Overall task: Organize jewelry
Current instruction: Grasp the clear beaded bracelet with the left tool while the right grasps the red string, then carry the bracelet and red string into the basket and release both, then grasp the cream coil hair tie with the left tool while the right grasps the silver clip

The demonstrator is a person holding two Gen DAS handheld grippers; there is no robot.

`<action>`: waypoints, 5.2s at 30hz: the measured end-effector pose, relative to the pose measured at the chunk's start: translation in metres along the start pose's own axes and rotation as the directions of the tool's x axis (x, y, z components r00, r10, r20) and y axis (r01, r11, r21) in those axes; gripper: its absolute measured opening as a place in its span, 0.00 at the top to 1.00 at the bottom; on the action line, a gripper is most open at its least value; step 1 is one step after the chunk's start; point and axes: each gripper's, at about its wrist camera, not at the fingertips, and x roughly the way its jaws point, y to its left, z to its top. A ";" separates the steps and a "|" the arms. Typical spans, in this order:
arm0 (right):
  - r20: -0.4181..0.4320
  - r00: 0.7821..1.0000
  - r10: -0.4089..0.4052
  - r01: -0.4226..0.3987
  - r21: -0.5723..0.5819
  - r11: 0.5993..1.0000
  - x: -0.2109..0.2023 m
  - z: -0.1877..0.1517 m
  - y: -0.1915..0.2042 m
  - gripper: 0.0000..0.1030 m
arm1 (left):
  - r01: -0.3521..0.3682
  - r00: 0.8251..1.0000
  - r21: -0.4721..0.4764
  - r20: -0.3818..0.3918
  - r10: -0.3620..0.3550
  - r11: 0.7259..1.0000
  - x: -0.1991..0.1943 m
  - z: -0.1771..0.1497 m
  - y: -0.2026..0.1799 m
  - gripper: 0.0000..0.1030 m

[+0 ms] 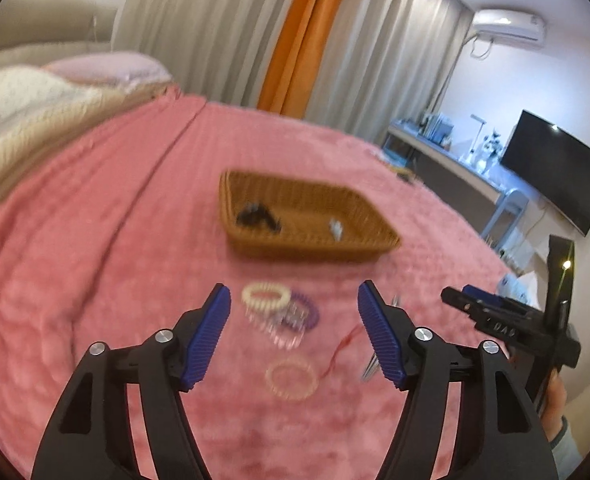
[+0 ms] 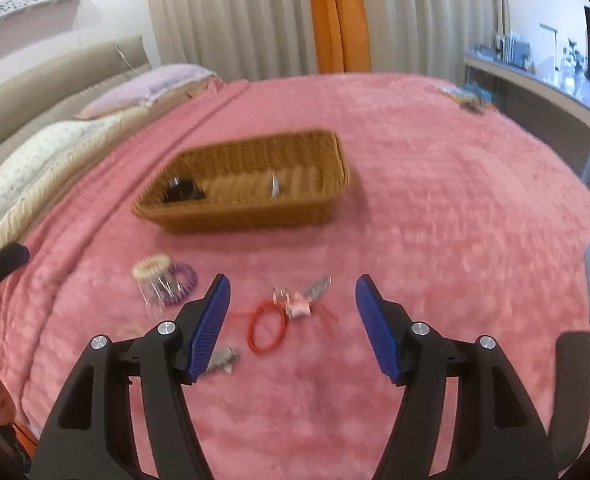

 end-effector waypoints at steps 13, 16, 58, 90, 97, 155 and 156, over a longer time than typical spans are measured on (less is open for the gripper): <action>-0.186 0.983 0.013 -0.012 0.009 1.000 0.066 -0.030 0.008 0.70 | -0.030 0.978 -0.019 -0.208 0.025 0.999 0.059 -0.052 0.028 0.40; -0.190 0.982 -0.011 0.012 0.004 1.000 0.072 -0.027 0.010 0.74 | -0.026 0.969 -0.010 -0.246 0.023 1.000 0.068 -0.057 0.026 0.48; 0.042 0.993 0.111 -0.109 -0.051 0.993 -0.029 0.007 0.034 0.97 | -0.029 1.000 0.078 0.003 0.029 0.997 0.000 -0.005 -0.033 0.93; -0.097 0.995 0.025 -0.026 -0.011 1.000 0.157 0.139 0.012 0.97 | -0.131 0.986 0.066 -0.096 0.137 0.989 0.194 0.114 -0.019 0.92; -0.124 0.992 0.008 -0.010 -0.015 1.000 0.170 0.134 0.009 0.97 | -0.117 0.981 0.088 -0.145 0.129 0.989 0.214 0.100 -0.021 0.92; -0.197 0.970 0.145 -0.146 0.011 0.989 0.044 -0.055 0.055 0.49 | -0.008 0.951 -0.210 -0.304 -0.057 0.978 0.129 0.009 0.057 0.41; -0.200 0.969 0.148 -0.150 0.010 0.989 0.045 -0.057 0.056 0.49 | -0.019 0.948 -0.205 -0.314 -0.047 0.979 0.134 0.008 0.057 0.47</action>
